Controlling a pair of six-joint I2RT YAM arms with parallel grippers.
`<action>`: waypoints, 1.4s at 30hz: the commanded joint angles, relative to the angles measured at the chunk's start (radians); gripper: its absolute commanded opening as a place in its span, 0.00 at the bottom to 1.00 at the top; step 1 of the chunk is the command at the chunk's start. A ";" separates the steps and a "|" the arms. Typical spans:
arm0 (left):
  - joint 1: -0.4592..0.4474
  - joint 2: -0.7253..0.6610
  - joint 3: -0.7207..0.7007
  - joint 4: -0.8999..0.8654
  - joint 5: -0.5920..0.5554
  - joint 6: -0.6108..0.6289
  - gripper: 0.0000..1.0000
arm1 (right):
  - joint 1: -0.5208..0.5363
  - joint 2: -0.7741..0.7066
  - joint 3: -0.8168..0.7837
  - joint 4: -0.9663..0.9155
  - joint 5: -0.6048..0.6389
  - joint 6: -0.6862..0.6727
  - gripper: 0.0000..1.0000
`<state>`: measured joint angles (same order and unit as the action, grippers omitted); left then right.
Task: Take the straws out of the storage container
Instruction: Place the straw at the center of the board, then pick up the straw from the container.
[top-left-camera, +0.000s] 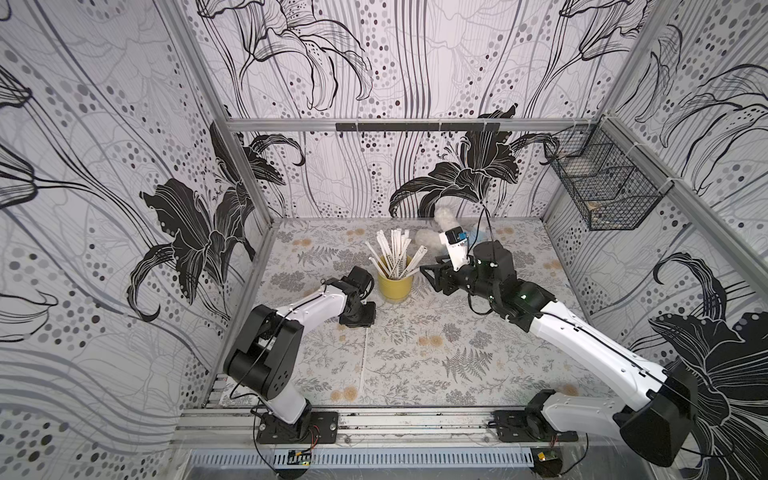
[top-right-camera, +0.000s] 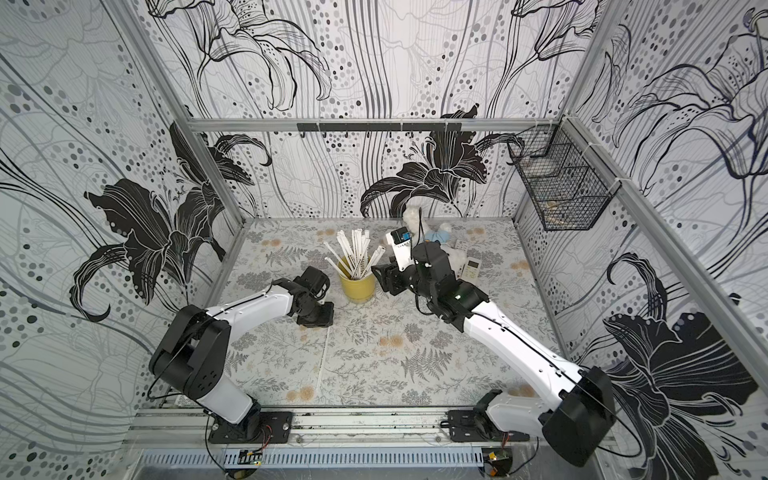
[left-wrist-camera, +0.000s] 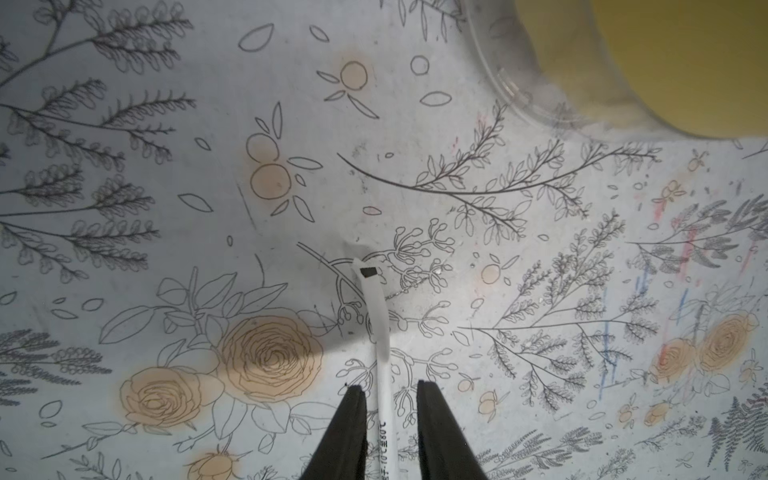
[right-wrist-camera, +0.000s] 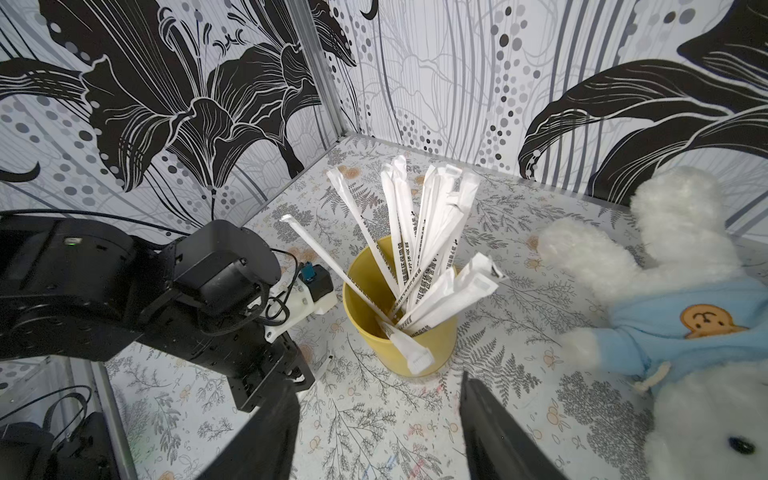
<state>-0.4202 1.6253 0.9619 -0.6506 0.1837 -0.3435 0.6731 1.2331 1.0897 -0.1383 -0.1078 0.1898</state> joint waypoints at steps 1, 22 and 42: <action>0.018 -0.051 -0.024 0.026 -0.011 -0.011 0.27 | 0.003 -0.015 -0.019 0.020 0.021 -0.026 0.66; -0.178 -0.635 -0.280 0.614 -0.201 -0.057 0.29 | 0.006 0.187 0.061 0.112 -0.093 -0.312 0.60; -0.213 -0.732 -0.586 1.094 -0.462 0.158 0.35 | 0.048 0.302 0.129 0.236 -0.102 -0.400 0.59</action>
<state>-0.6289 0.9180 0.3954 0.3378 -0.2230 -0.2375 0.7158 1.5311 1.2007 0.0498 -0.2169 -0.1795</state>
